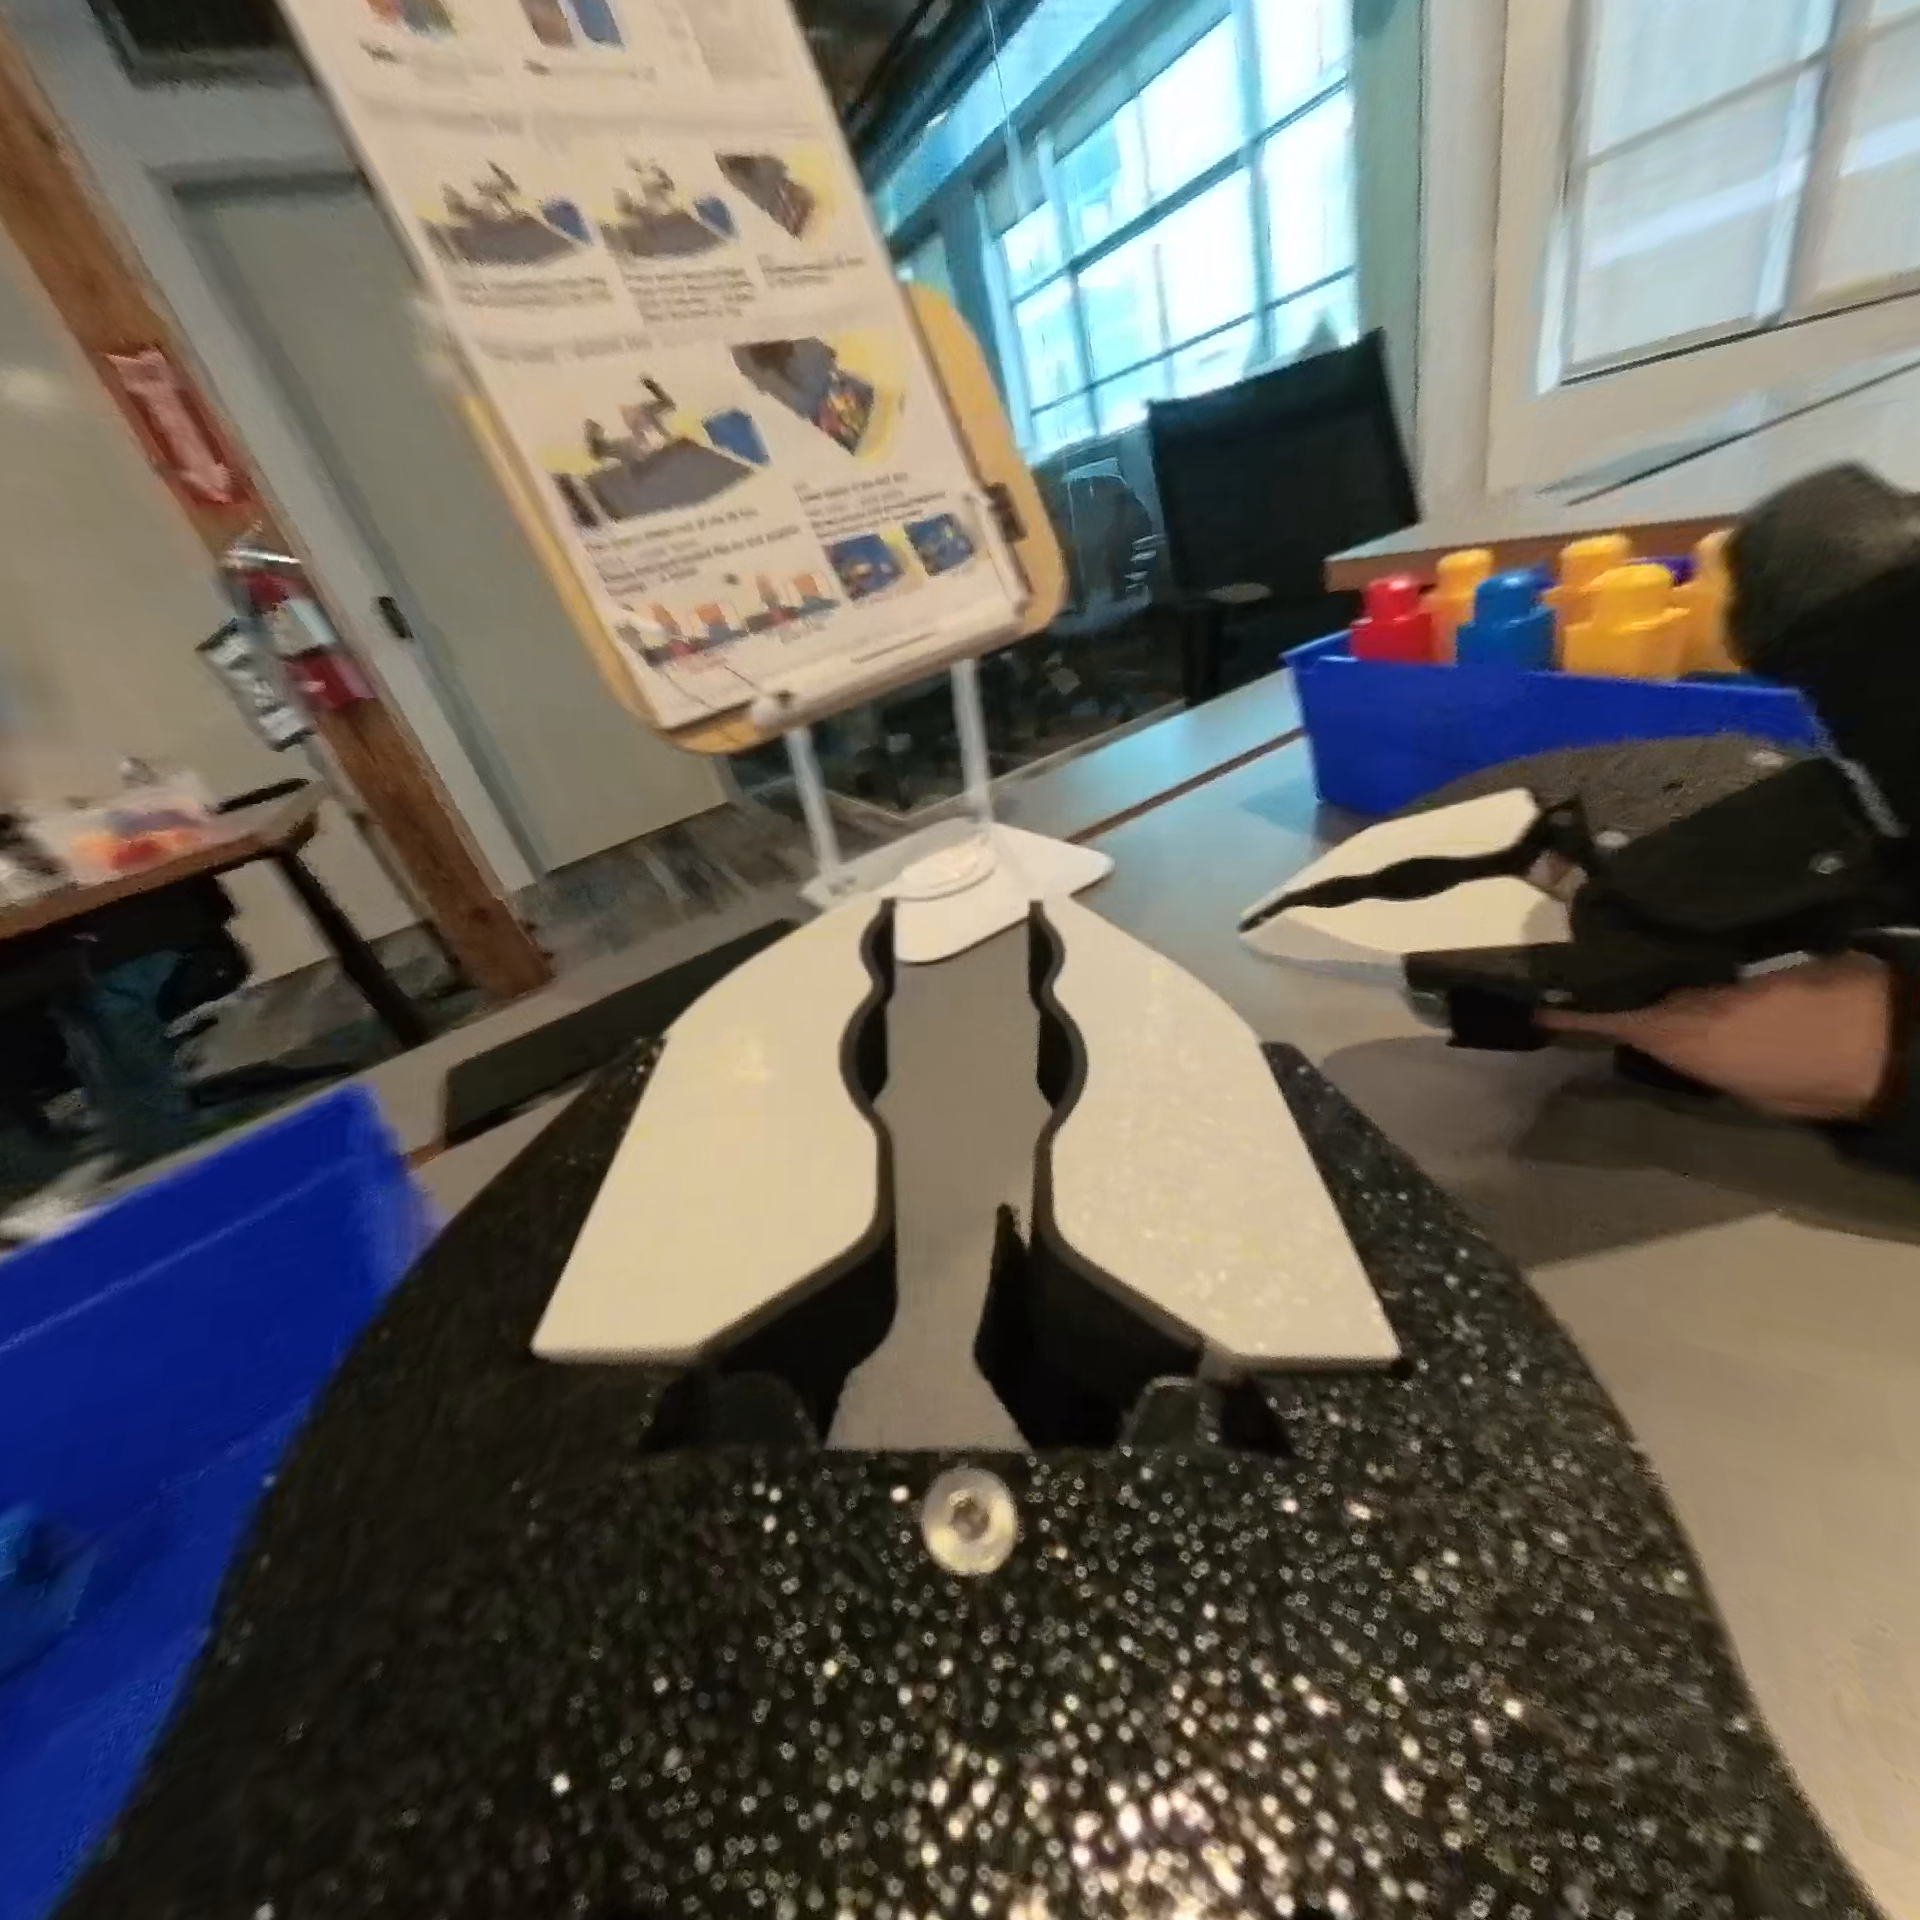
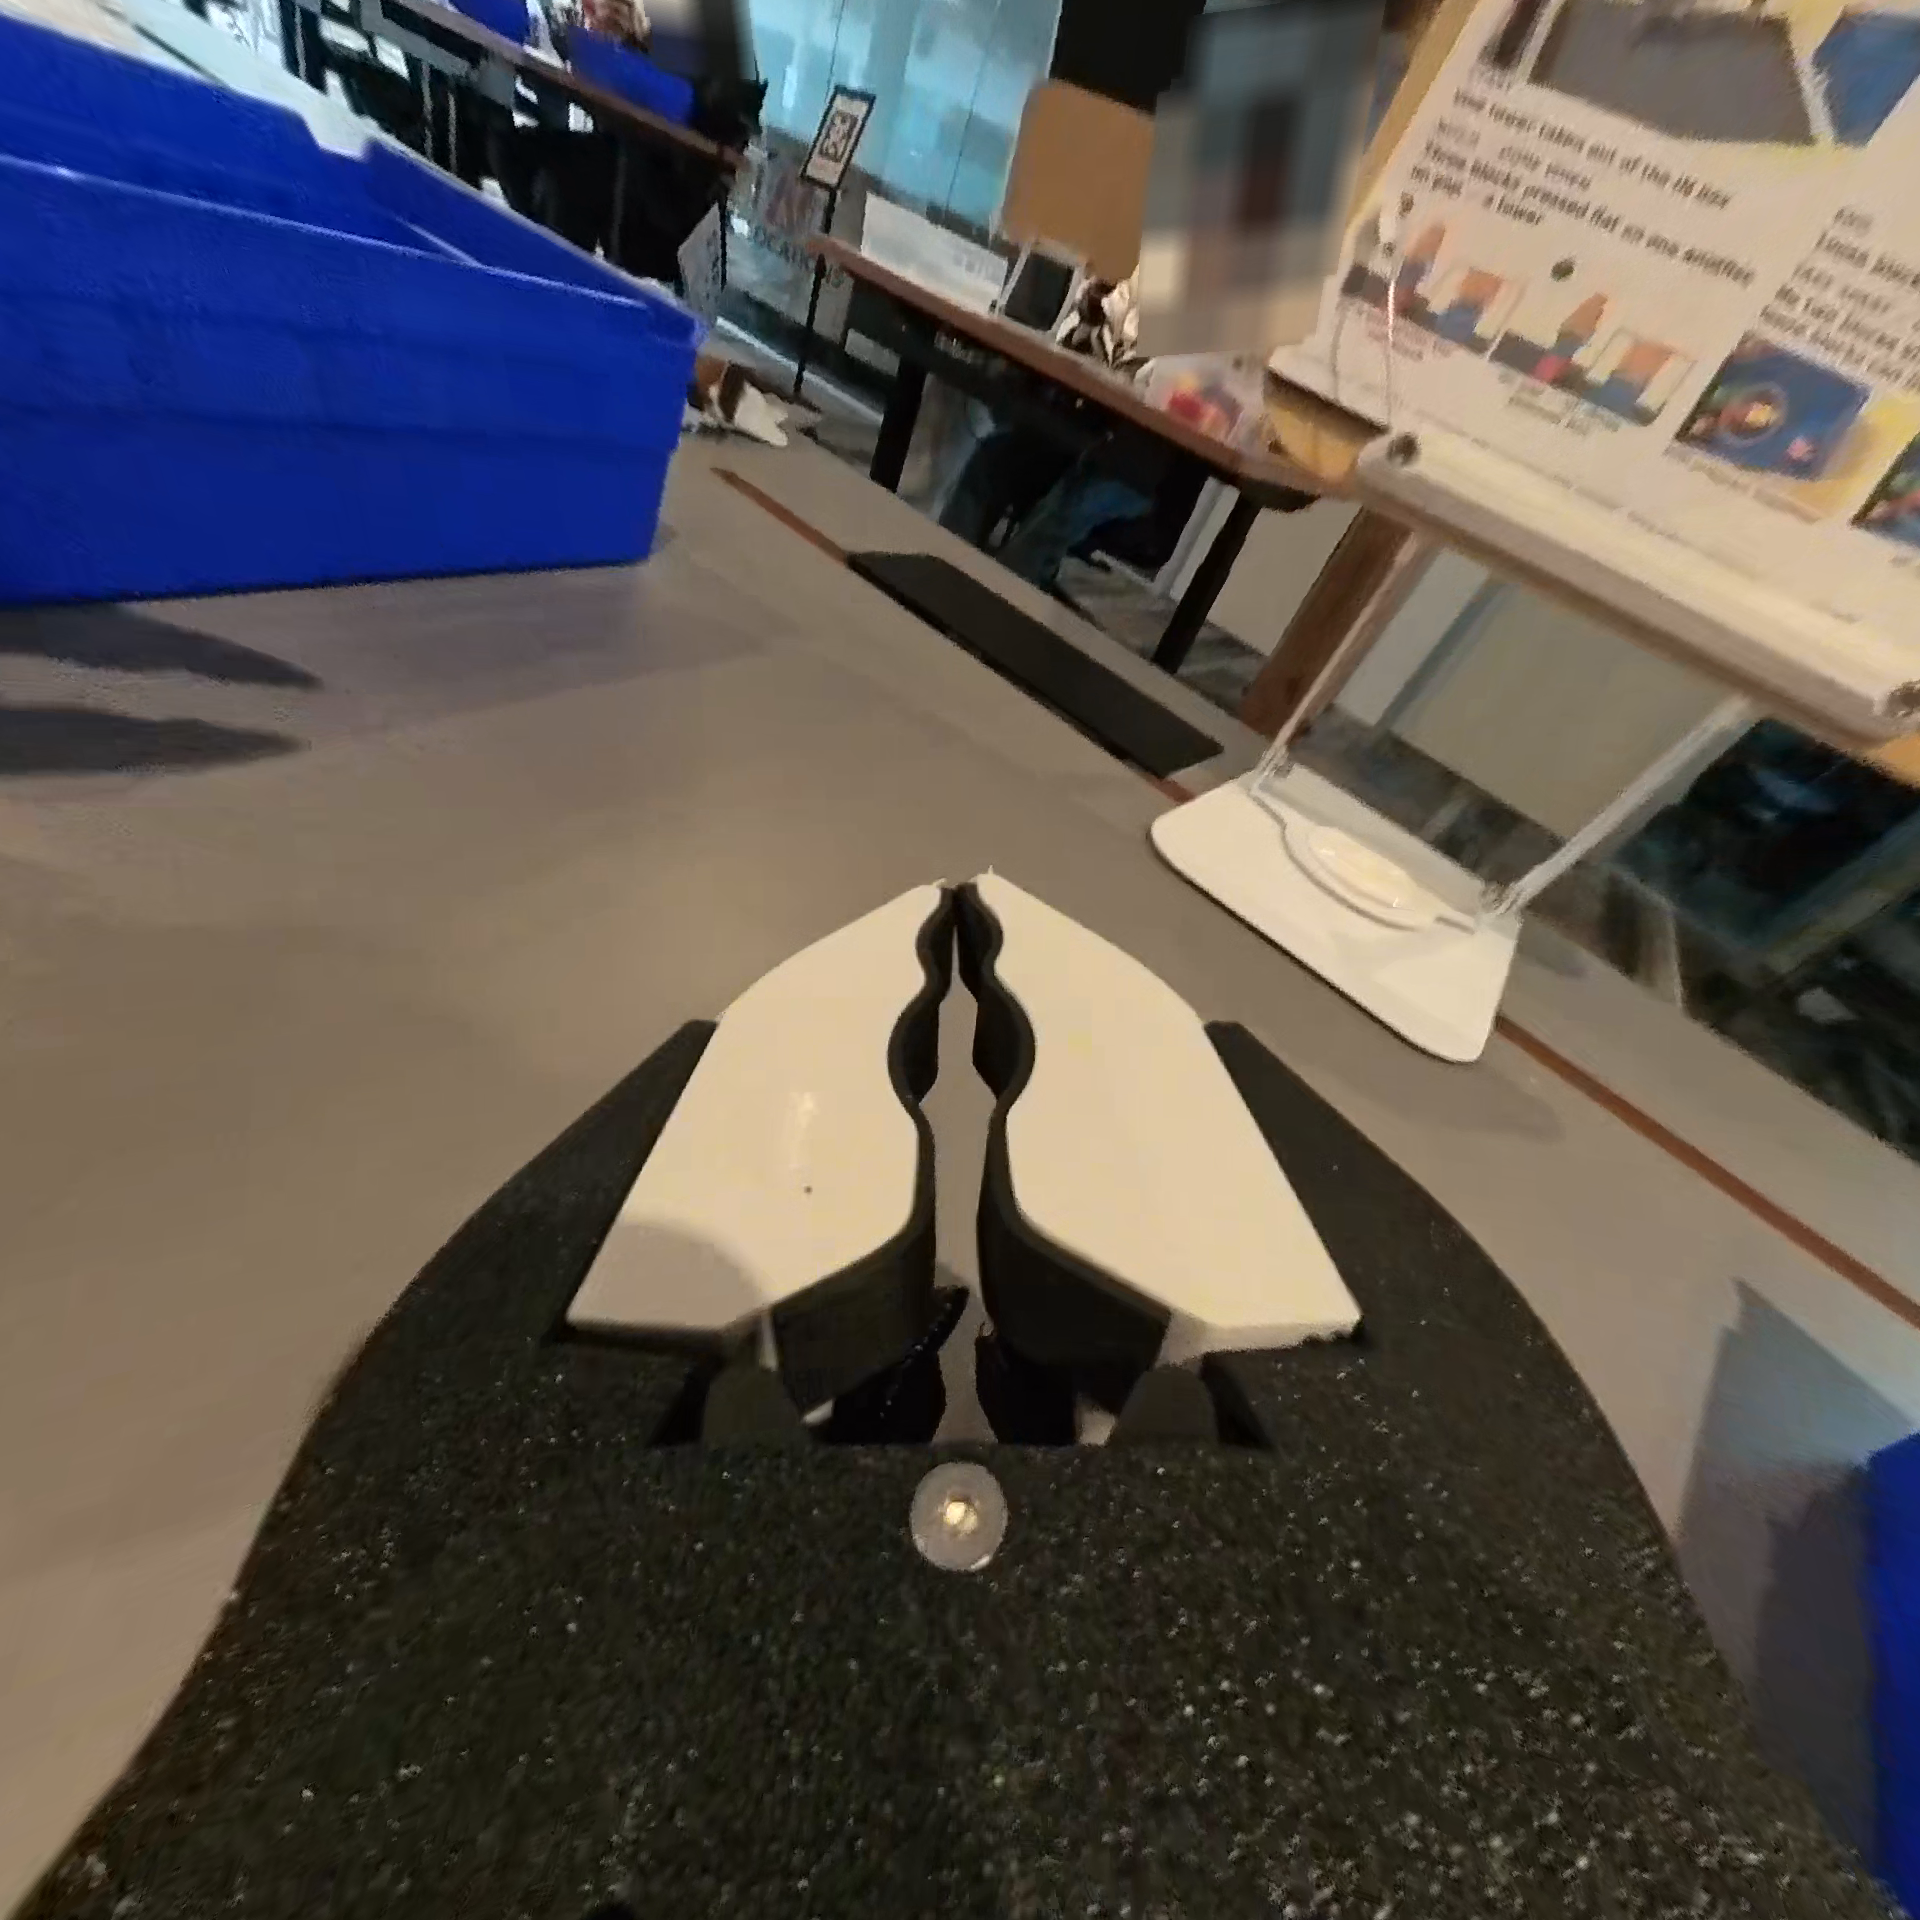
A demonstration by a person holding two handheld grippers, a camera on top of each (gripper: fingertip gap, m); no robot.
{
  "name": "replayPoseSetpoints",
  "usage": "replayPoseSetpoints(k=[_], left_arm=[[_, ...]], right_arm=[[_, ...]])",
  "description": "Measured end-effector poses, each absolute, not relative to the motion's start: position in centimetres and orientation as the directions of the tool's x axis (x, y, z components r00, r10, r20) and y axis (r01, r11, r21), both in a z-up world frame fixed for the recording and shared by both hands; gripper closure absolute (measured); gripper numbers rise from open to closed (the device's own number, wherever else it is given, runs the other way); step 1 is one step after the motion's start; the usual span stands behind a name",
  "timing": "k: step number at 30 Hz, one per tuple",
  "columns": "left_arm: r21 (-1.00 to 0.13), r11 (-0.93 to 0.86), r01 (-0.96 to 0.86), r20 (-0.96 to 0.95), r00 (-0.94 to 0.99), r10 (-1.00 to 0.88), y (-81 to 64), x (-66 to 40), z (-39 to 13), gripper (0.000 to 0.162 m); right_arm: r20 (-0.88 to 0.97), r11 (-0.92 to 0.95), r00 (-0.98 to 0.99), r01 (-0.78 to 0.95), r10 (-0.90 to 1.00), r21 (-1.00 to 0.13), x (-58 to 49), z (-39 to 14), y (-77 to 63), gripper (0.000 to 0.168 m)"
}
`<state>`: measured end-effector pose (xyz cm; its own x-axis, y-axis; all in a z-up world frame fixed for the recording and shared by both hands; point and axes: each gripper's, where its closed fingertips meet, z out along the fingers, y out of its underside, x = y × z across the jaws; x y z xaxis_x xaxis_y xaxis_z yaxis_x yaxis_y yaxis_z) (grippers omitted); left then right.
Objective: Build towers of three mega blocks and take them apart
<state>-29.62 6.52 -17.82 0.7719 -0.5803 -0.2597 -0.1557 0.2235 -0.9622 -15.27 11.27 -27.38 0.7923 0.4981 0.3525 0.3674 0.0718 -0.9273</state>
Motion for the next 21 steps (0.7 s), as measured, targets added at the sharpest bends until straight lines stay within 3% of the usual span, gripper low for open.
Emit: replayPoseSetpoints(k=[5,6,7,10,15,21], left_arm=[[-0.944,0.025,-0.329,-0.325,0.915,-0.237,10.6,-42.2,-16.4,0.13],[-0.942,-0.047,-0.332,-0.317,0.928,-0.197,12.1,-44.5,-17.1,0.123],[-0.932,-0.127,-0.34,-0.317,0.933,-0.17,13.7,-46.3,-18.2,0.106],[-0.836,-0.356,-0.419,-0.385,0.908,-0.165,18.5,-50.0,-22.6,0.093],[-0.631,-0.599,-0.494,-0.47,0.857,-0.212,24.3,-53.8,-28.4,0.098],[-0.479,-0.728,-0.491,-0.462,0.846,-0.267,26.9,-55.7,-33.0,0.089]], right_arm=[[0.464,0.165,0.759,0.44,0.456,-0.882,-15.9,-27.2,11.2,0.168],[0.472,0.171,0.753,0.446,0.459,-0.879,-16.1,-27.3,11.2,0.168],[0.477,0.178,0.746,0.449,0.464,-0.876,-16.3,-27.4,11.2,0.168],[0.485,0.195,0.739,0.448,0.467,-0.872,-16.4,-27.3,11.1,0.167],[0.479,0.204,0.74,0.438,0.472,-0.876,-16.5,-27.2,11.0,0.168],[0.49,0.215,0.728,0.444,0.479,-0.87,-16.8,-27.2,11.0,0.168]])
